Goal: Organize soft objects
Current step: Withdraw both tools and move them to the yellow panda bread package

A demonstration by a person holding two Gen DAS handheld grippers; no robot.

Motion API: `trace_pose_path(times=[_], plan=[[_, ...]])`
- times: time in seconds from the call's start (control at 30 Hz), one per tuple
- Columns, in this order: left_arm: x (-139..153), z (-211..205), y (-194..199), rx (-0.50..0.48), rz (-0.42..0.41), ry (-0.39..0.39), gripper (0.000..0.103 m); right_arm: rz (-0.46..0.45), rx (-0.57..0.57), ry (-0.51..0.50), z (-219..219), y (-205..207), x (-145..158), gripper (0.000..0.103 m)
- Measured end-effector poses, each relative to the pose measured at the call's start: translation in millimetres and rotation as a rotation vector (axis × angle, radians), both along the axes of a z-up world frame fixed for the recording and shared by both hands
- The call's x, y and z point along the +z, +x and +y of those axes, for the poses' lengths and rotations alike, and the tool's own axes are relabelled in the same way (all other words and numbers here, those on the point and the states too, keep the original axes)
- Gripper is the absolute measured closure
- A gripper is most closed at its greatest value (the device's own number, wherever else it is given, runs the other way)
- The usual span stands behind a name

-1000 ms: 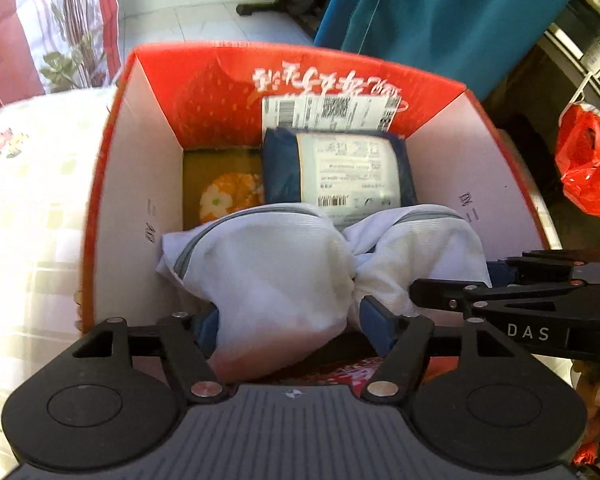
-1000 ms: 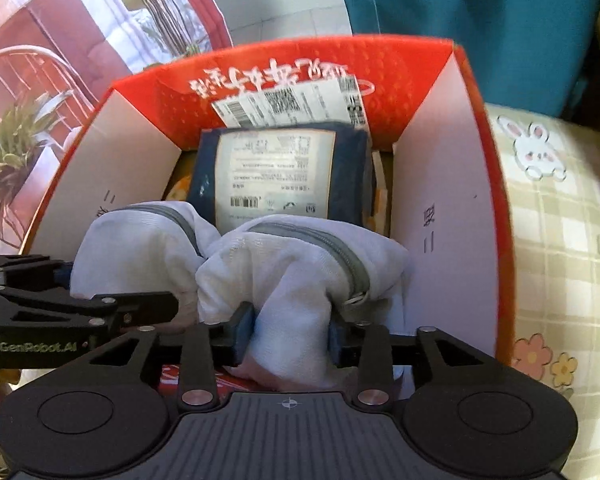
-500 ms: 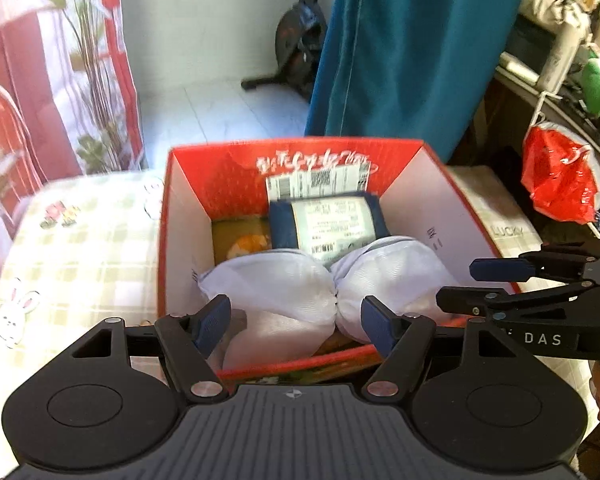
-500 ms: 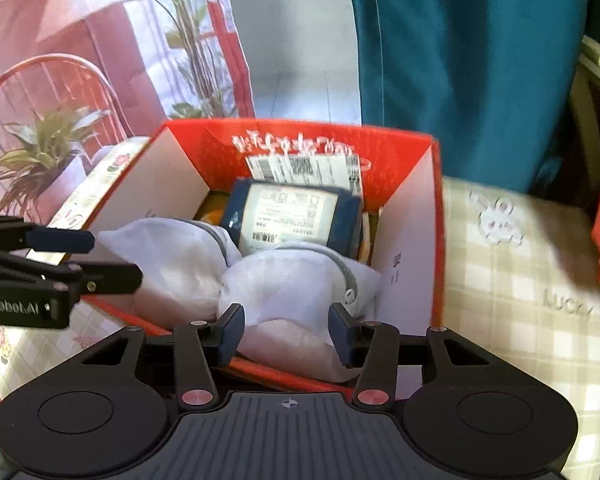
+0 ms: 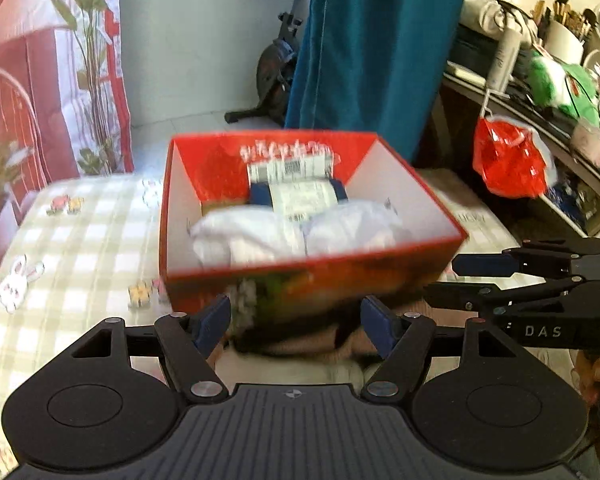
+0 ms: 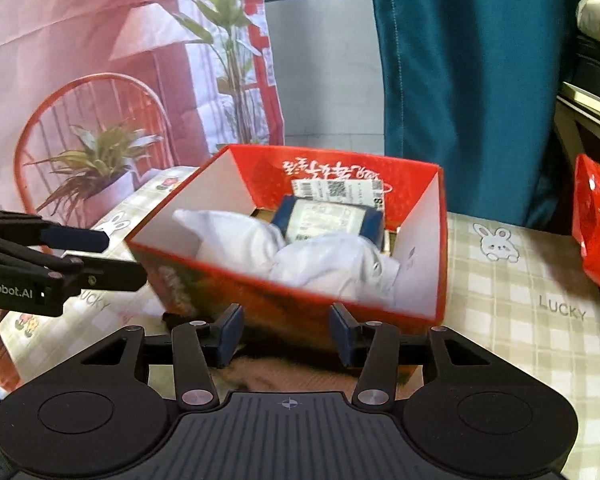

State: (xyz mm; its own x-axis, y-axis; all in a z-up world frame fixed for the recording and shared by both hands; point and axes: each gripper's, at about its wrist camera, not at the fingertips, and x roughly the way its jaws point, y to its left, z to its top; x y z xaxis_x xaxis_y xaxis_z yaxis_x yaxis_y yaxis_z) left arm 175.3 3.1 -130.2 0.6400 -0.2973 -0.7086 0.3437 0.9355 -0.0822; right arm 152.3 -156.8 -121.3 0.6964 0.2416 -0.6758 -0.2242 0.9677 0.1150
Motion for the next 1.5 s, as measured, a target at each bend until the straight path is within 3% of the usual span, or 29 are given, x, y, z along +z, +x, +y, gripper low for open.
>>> trace_pose_path(times=[0.4, 0.83, 1.0, 1.23, 1.5], plan=[[-66.2, 18.3, -30.4, -0.045, 0.159, -0.04, 0.035, 0.115, -0.008, 0.069, 7.7, -57.2, -59.6, 0.058], [-123.0, 24.5, -17.4, -0.011, 0.291, -0.092, 0.042, 0.245, 0.032, 0.05, 19.7, -75.9, -99.9, 0.058], [-128.2, 24.2, -18.2, -0.028, 0.313, -0.139, 0.05, 0.263, 0.042, 0.046, 22.4, -76.8, -102.7, 0.058], [-131.3, 10.6, -26.3, -0.045, 0.34, -0.155, 0.05, 0.28, 0.032, 0.054, 16.2, -74.8, -105.2, 0.058], [-133.5, -6.4, -32.2, -0.072, 0.379, -0.174, 0.052, 0.284, 0.062, 0.035, 21.8, -77.3, -102.9, 0.048]])
